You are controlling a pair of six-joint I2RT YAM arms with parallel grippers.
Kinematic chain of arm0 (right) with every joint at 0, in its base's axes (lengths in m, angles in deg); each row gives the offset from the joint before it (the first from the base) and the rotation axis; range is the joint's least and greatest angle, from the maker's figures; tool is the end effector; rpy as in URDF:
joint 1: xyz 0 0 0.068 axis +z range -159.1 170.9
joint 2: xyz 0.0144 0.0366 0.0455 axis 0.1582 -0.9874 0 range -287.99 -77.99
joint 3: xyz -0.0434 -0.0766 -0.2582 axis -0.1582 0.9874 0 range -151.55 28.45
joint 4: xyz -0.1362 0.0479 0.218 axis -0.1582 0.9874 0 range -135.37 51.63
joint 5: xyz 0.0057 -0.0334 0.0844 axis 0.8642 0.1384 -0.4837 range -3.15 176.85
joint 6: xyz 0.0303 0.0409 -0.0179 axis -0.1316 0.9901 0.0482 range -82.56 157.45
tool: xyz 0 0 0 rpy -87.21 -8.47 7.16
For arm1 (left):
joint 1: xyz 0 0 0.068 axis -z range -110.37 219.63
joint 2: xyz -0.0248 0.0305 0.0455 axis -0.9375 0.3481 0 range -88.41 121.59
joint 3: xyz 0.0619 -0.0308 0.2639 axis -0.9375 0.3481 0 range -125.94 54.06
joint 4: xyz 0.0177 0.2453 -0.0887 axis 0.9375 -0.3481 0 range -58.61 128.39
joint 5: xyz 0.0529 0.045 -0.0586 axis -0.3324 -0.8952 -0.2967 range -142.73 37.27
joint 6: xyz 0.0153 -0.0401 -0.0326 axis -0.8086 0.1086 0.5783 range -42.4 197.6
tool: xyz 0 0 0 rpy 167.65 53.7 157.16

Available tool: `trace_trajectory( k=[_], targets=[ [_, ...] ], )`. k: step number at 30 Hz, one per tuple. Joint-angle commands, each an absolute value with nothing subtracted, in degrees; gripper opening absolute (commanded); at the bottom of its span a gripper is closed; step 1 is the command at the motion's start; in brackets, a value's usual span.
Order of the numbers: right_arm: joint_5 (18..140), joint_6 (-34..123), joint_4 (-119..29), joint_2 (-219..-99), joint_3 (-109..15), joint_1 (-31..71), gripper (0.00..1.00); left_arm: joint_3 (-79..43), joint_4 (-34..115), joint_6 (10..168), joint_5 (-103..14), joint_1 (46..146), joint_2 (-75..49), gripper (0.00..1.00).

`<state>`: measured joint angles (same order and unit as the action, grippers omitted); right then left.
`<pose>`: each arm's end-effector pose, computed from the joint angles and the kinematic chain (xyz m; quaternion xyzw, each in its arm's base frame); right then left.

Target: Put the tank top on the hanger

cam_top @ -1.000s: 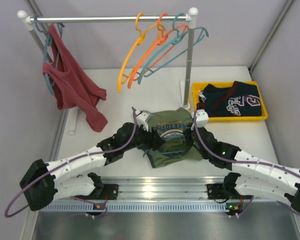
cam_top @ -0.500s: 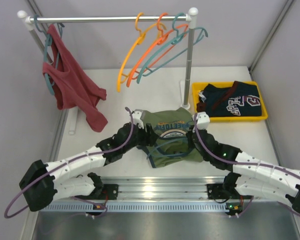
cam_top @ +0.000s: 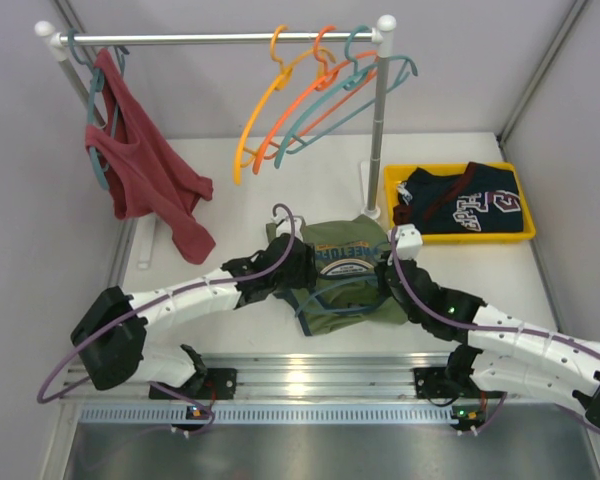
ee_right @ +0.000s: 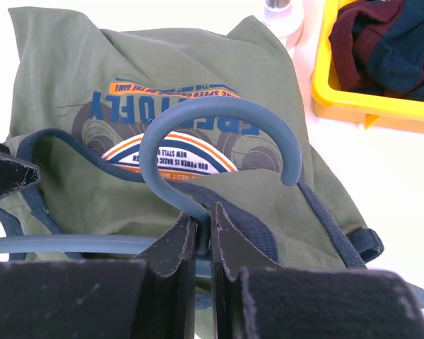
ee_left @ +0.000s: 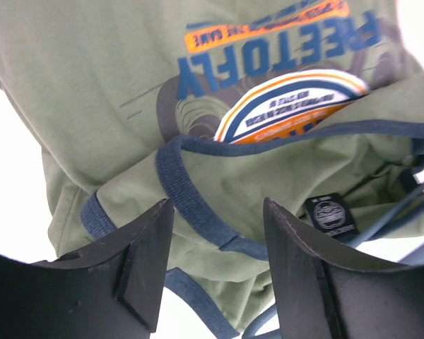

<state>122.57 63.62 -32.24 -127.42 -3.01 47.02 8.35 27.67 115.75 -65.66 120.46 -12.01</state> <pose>0.1221 0.1446 0.2424 -0.0685 0.8396 0.1068 0.5282 0.1834 -0.2125 0.2248 0.0539 0.9052 -0.2132 0.3635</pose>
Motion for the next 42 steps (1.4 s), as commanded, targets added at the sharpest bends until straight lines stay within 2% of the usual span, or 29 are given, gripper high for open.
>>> trace_trajectory(
  k=[1,3,4,8,10,11,13,14,24,42],
  targets=[
    [124.4,64.3,-32.7,-126.2,-4.2,47.6,0.0,5.8,24.8,116.9,-66.2,121.0,-10.0,0.57],
    [124.4,64.4,-32.5,-126.2,-4.3,47.6,0.0,5.4,23.7,116.9,-66.1,120.9,-9.1,0.53],
    [124.5,64.5,-32.4,-126.1,-4.3,47.6,0.0,4.8,23.2,117.0,-66.0,120.9,-8.4,0.47],
    [124.8,64.9,-31.9,-125.9,-4.6,47.6,0.0,3.8,21.1,117.1,-66.2,120.9,-7.3,0.39],
    [125.1,65.0,-31.7,-125.8,-4.6,47.6,0.0,3.8,20.6,117.3,-66.0,120.9,-7.3,0.32],
    [125.2,65.1,-31.7,-125.6,-4.6,47.6,0.0,3.9,20.5,117.4,-66.0,120.9,-7.4,0.2],
    [125.8,65.6,-31.2,-125.5,-4.8,47.6,0.0,4.1,20.2,117.4,-66.0,120.9,-7.8,0.11],
    [126.1,65.8,-31.0,-125.5,-4.9,47.6,0.0,4.1,20.0,117.4,-65.9,120.9,-7.9,0.0],
    [133.9,71.2,-27.0,-129.4,-9.0,47.5,0.0,7.6,18.5,117.6,-64.5,121.0,-12.5,0.0],
    [135.6,72.2,-27.3,-132.0,-9.5,47.6,0.0,12.8,17.0,117.2,-63.8,121.0,-19.4,0.0]
  ],
)
